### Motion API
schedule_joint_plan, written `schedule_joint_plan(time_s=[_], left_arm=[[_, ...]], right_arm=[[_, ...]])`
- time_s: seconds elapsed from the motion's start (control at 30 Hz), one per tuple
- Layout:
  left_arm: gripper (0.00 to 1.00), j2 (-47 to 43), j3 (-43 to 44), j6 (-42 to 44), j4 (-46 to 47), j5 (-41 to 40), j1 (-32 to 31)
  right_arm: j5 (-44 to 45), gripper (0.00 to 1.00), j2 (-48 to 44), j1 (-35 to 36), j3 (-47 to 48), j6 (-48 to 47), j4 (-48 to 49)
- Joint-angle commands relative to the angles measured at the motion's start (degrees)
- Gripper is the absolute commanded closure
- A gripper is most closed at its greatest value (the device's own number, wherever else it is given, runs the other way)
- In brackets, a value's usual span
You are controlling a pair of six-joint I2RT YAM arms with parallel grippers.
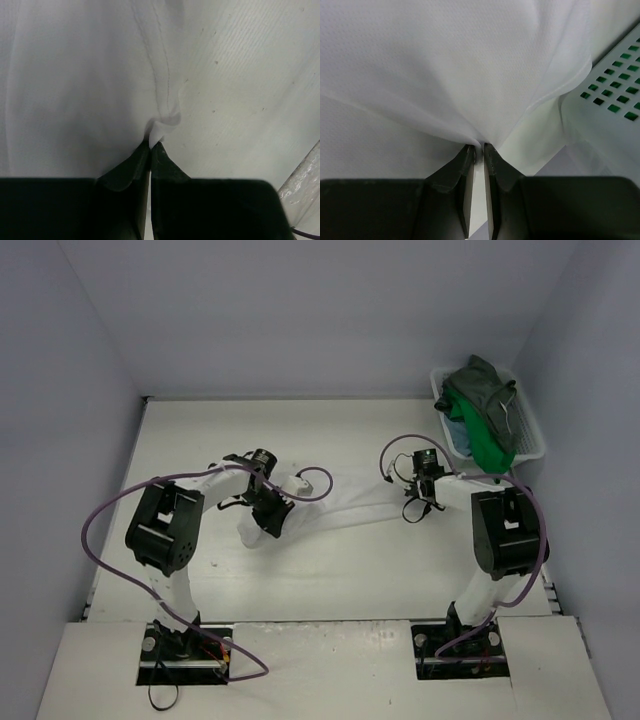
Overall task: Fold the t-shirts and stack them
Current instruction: Fold the tshirt
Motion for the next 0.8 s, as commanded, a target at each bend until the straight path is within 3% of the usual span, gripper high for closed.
schedule_joint_plan(time_s=[0.0, 0.2, 0.6, 0.77], left_arm=[[1.0, 1.43, 1.89, -0.02, 2.83, -5.21, -0.47], [1.0, 0.73, 2.86, -0.72, 3.18, -5.91, -0.38], [1.0, 5.03, 3.56, 0.07, 3.53, -14.34, 0.59], [1.0, 7.31, 6.02, 0.42, 2.22, -14.72, 2.87]], right_arm=[[0.74, 0.89, -4.29, -0.99, -0.38, 0.38, -1.0], [0.38, 0.82, -4.82, -2.05, -1.0, 0.11, -1.43], [-1.73, 0.54, -7.45, -3.28, 5.58, 2.04, -6.62], [-3.74, 0.53, -8.69, -4.42, 9.45, 3.27, -10.57]])
